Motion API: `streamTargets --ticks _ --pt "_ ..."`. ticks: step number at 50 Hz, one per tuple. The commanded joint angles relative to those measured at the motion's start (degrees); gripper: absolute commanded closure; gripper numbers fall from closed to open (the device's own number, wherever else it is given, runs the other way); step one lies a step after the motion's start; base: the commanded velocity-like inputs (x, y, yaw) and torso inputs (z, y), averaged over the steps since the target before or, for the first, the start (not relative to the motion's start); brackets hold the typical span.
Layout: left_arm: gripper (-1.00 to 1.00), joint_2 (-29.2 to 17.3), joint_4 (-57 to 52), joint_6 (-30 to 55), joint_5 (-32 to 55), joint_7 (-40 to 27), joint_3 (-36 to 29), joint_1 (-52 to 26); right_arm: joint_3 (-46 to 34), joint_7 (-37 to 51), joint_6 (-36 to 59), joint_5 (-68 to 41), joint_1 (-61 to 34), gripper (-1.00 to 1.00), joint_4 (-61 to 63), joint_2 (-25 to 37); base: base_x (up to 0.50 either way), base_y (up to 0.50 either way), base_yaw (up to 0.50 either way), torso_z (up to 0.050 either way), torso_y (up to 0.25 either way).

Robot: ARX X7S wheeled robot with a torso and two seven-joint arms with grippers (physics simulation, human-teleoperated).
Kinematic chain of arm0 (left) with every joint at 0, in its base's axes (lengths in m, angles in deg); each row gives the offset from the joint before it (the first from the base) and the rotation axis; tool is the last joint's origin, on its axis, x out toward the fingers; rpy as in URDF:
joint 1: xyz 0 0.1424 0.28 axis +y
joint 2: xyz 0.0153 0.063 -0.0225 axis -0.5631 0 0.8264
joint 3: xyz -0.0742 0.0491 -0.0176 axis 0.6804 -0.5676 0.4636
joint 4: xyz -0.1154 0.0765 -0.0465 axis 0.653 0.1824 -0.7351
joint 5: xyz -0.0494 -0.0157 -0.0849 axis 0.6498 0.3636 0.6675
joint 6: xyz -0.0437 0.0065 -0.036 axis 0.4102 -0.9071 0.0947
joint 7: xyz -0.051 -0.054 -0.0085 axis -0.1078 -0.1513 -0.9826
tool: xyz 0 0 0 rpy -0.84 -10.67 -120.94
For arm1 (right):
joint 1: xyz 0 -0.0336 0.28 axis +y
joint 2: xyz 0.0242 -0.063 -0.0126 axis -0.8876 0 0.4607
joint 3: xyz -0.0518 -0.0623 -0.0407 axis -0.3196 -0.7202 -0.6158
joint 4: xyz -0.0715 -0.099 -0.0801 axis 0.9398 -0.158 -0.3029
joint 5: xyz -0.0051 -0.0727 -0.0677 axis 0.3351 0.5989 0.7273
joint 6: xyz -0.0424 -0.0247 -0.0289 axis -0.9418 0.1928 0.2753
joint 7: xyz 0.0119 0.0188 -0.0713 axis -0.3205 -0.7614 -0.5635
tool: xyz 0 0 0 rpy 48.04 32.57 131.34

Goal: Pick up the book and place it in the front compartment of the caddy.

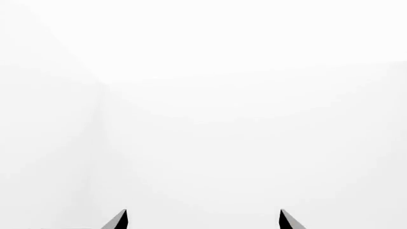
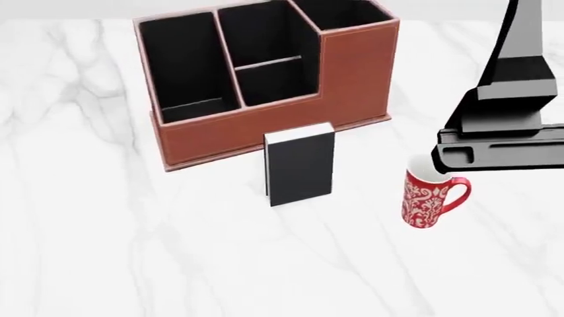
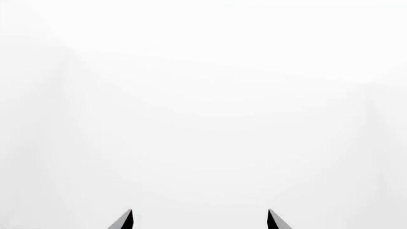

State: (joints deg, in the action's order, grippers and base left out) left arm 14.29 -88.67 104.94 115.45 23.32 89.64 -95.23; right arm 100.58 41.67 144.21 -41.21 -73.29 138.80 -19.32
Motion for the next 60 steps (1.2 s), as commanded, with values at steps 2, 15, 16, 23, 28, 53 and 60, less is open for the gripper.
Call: streamTargets --ticks 2,15,16,23,28,53,60 --pt "-1.00 0.3 -0.3 0.1 0.3 0.1 1.0 0.1 -0.1 0.6 -2.1 1.1 0.7 -1.00 -0.7 -0.1 0.00 0.50 0.00 0.000 0.000" --pt "-1.00 -0.4 0.1 -0.3 0.9 -0.5 0.6 0.1 -1.4 2.3 -3.3 1.6 1.4 -1.00 -1.0 1.2 0.00 0.28 0.00 0.000 0.000" --pt "-1.00 -0.4 0.0 -0.3 1.0 -0.5 0.6 0.1 -1.5 2.2 -3.4 1.4 1.5 -1.00 -1.1 1.3 0.00 0.00 0.00 0.000 0.000" --pt "-1.00 -1.0 0.2 -0.7 1.3 -0.9 0.3 0.2 -2.3 2.6 -4.1 1.5 1.9 -1.00 -1.3 1.8 0.00 0.00 0.00 0.000 0.000" --pt "-1.00 -1.3 0.3 -1.0 1.7 -1.4 0.3 0.3 -3.4 3.5 -3.8 1.9 1.5 -1.00 -1.4 2.6 0.00 0.00 0.00 0.000 0.000" --pt "-1.00 -3.4 0.9 -2.1 3.5 -3.5 -0.6 0.2 -2.3 3.1 -6.6 -1.8 2.2 -1.00 -1.3 3.3 0.03 0.00 0.00 0.000 0.000" --pt "-1.00 -3.8 1.0 -2.5 4.0 -4.1 -0.9 0.3 -1.9 3.0 -7.4 -2.7 3.1 -1.00 -1.3 3.5 0.38 0.00 0.00 0.000 0.000"
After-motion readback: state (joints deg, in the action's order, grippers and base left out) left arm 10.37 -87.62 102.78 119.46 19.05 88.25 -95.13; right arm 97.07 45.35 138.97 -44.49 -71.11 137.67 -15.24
